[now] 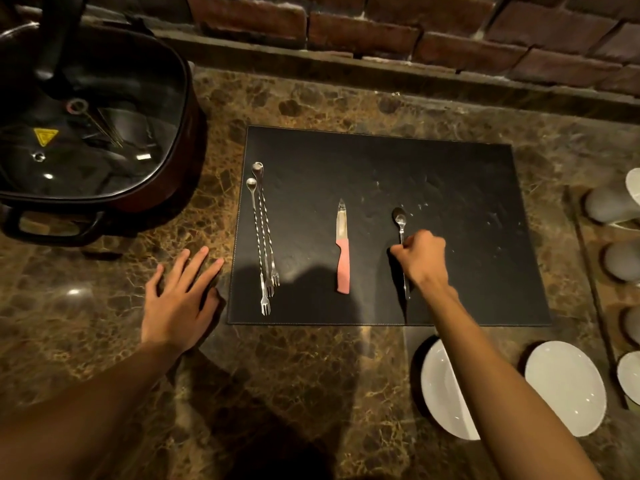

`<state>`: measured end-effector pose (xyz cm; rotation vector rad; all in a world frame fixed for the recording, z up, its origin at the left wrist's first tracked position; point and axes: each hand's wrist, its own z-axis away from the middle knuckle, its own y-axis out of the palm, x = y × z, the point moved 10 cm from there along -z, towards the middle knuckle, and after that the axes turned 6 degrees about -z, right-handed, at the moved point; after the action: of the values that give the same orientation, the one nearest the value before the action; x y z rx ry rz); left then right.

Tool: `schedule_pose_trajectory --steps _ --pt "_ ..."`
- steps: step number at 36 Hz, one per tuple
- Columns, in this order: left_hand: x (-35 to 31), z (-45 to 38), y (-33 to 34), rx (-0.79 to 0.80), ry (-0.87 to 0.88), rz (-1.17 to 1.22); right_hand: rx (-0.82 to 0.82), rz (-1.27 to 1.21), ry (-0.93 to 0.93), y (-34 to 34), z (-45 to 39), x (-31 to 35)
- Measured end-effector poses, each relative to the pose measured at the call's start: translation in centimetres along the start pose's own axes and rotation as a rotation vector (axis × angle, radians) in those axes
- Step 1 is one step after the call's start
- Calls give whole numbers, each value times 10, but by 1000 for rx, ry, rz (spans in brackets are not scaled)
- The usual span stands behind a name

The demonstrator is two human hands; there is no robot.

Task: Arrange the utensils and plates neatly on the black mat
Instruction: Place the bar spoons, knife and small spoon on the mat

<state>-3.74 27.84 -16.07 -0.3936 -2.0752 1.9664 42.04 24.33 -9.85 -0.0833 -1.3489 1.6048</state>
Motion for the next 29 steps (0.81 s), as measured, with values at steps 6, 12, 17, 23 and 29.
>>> schedule_pose_trajectory --steps 6,12,17,23,29 --pt "0 0 -3 11 -13 5 9 17 -5 1 -5 4" --pt "1 0 1 41 -9 1 3 18 -9 -1 -2 4" --pt "-2 -1 -2 94 -17 15 -78 4 -32 -15 19 -8" --pt "-6 -1 -12 157 -59 40 -108 -29 -70 -28 74 -24" --pt "-9 -3 -16 264 -81 94 -44 -48 -47 -35 116 -54"
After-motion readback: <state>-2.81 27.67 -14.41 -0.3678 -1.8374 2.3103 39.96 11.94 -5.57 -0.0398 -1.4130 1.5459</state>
